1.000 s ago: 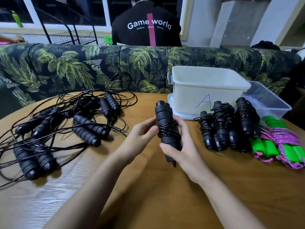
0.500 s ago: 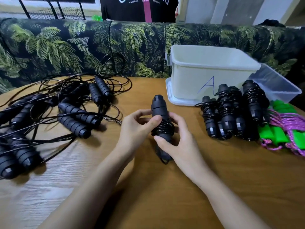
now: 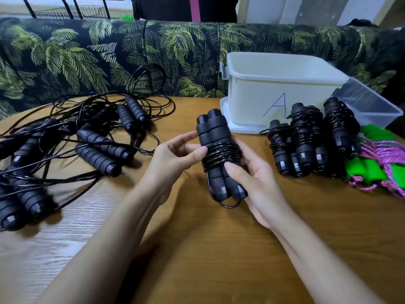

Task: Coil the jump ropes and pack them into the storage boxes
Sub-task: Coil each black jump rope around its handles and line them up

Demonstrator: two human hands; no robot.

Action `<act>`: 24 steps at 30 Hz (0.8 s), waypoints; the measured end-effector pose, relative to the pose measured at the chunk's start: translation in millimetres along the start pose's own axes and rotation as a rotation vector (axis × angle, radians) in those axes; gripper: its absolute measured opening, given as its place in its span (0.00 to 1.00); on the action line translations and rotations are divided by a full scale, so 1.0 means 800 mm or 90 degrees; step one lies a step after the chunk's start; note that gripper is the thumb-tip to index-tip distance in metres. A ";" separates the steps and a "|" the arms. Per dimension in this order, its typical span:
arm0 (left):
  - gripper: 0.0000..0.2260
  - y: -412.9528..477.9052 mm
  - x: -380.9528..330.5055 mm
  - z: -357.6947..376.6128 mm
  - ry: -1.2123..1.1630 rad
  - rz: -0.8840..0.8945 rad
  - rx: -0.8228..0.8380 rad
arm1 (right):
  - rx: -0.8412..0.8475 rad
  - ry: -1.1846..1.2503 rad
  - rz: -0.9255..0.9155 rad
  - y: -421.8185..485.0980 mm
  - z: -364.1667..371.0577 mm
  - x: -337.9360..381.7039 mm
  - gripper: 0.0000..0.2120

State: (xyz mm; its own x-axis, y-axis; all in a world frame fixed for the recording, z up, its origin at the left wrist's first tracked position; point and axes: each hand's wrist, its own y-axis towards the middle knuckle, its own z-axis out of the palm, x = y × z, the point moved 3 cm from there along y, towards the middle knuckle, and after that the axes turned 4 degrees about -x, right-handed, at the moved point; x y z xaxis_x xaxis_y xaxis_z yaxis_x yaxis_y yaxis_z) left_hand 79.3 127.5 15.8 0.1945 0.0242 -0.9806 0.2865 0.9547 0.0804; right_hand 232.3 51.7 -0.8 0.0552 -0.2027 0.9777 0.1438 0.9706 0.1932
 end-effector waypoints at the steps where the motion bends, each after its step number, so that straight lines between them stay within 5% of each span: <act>1: 0.23 0.000 0.000 0.001 0.011 0.002 0.007 | 0.004 0.009 0.000 0.000 0.001 0.000 0.28; 9: 0.08 -0.006 0.003 0.004 0.056 0.009 0.008 | -0.079 -0.041 -0.049 0.003 0.000 -0.004 0.27; 15: 0.10 -0.006 0.001 -0.001 0.063 0.038 -0.084 | -0.074 -0.082 -0.031 0.003 0.003 -0.011 0.23; 24: 0.18 -0.002 -0.007 -0.009 0.057 0.042 -0.010 | -0.071 0.110 0.069 0.000 0.010 -0.005 0.19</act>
State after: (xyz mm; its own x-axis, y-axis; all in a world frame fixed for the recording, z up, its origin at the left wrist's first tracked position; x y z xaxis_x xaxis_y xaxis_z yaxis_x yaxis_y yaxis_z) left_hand 71.2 128.3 20.0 0.1284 0.1128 -0.9853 0.2610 0.9547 0.1433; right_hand 224.1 53.7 -4.1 0.2427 -0.1258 0.9619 0.2353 0.9696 0.0674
